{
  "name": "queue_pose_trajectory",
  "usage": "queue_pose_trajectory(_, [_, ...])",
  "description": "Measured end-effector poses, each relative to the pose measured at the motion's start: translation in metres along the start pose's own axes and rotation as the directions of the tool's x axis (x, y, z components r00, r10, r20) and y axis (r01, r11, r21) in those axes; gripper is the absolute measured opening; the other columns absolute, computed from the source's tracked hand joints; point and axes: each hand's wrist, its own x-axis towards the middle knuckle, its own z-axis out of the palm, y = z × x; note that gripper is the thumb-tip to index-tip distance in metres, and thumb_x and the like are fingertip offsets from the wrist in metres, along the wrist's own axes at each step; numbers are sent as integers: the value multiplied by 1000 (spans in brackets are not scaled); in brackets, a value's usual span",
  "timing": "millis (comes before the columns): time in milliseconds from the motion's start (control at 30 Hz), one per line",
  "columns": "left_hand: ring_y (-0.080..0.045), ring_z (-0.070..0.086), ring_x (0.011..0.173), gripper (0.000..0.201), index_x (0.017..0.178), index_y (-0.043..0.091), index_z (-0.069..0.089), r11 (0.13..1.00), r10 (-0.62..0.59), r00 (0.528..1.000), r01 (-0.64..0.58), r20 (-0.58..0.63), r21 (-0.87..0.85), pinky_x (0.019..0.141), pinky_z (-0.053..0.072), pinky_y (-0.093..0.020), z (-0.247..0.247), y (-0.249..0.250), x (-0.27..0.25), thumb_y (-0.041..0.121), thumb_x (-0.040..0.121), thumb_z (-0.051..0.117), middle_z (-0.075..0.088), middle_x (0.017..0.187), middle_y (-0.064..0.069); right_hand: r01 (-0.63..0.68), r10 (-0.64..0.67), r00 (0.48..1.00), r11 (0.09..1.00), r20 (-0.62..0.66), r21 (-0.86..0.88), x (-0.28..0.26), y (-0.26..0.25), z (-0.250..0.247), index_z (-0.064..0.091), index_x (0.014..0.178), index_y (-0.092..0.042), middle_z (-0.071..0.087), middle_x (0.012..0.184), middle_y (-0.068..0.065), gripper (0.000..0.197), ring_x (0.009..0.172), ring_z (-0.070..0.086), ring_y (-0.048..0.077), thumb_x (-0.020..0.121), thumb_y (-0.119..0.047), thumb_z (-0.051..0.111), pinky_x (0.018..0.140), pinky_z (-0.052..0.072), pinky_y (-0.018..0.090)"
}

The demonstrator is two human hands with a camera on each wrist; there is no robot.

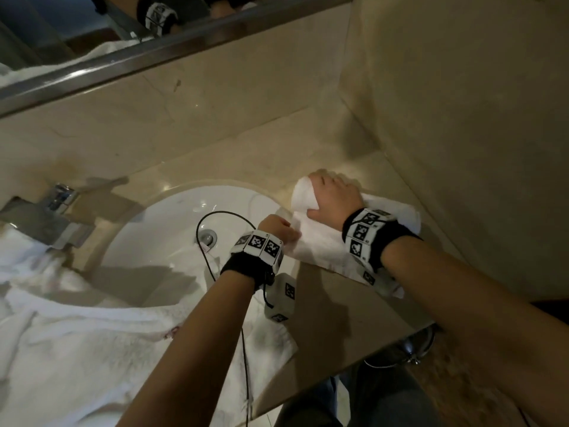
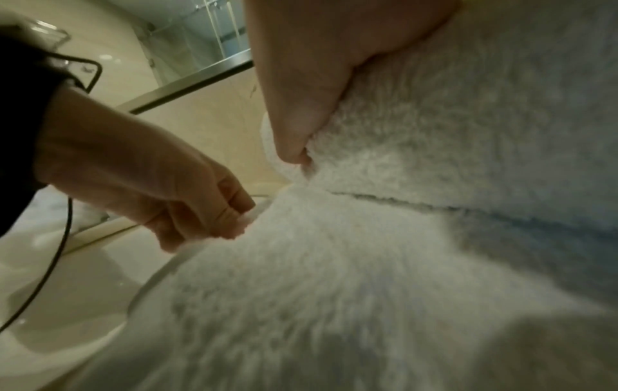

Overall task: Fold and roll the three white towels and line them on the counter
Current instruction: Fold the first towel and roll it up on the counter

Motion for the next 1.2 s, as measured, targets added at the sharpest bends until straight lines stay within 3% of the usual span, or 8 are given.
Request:
queue_pose_trajectory(200, [-28, 64, 97, 29, 60, 12, 47, 981, -15, 998, 25, -53, 193, 66, 40, -26, 11, -1, -9, 21, 85, 58, 54, 72, -6, -98, 101, 995, 990, -24, 96, 17, -14, 1, 35, 132, -7, 55, 124, 14, 62, 110, 56, 31, 85, -40, 58, 85, 43, 37])
queue_pose_trajectory(467, [-27, 59, 90, 19, 88, 8, 55, 948, 91, 996, -92, 17, 304, 67, 38, -27, 4, -6, -4, 26, 86, 60, 59, 92, -12, 91, -97, 994, 991, -59, -99, 11, -5, 11, 29, 138, -13, 43, 138, 12, 69, 119, 48, 28, 84, -45, 58, 88, 47, 40])
queue_pose_trajectory(633, [-22, 50, 107, 50, 126, 2, 42, 980, 132, 985, -147, -111, -137, 79, 37, -22, -13, -3, -3, 18, 85, 65, 49, 118, -9, 58, -59, 998, 998, -37, -26, -2, 5, 6, 22, 144, -14, 38, 143, 8, 79, 126, 42, 28, 81, -46, 58, 102, 32, 44])
queue_pose_trajectory(800, [-26, 59, 97, 39, 105, 5, 57, 871, 145, 974, -208, -172, -446, 83, 47, -36, -27, 37, -2, 34, 78, 63, 63, 107, -13, 174, -173, 985, 958, -25, 227, -29, 20, 0, 20, 147, -9, 34, 147, 10, 78, 135, 31, 26, 83, -30, 59, 114, 13, 31])
queue_pose_trajectory(900, [-26, 61, 90, 37, 108, 0, 60, 905, 118, 975, -185, -190, -384, 85, 50, -39, -25, 45, 5, 26, 83, 64, 64, 100, -16, 43, 31, 992, 821, -119, 570, -48, 39, -1, 38, 139, -7, 46, 137, 16, 51, 126, 41, 30, 90, -11, 49, 105, 29, 29])
queue_pose_trajectory(1033, [-20, 61, 69, 30, 112, 0, 60, 897, 92, 981, -155, -170, -413, 70, 53, -31, -32, 48, 9, 10, 84, 65, 60, 80, -9, -256, 454, 886, 647, -94, 718, -62, 76, 7, 47, 131, -7, 48, 133, 14, 42, 126, 42, 29, 89, -6, 47, 105, 34, 32])
queue_pose_trajectory(1100, [-11, 61, 54, 31, 114, -1, 61, 864, 83, 987, -141, -140, -484, 58, 52, -22, -35, 48, 8, -1, 83, 62, 58, 74, -6, -358, 465, 883, 585, 60, 728, -69, 89, 11, 39, 136, -8, 42, 139, 12, 48, 128, 39, 28, 90, -14, 51, 103, 32, 30])
queue_pose_trajectory(1200, [-19, 61, 85, 38, 117, -1, 61, 841, 41, 994, -90, -103, -534, 86, 52, -32, -37, 45, 3, -11, 80, 60, 61, 97, -10, -417, 367, 897, 518, 247, 747, -77, 98, 13, 27, 143, -11, 33, 145, 11, 73, 130, 37, 28, 80, -36, 52, 100, 31, 29])
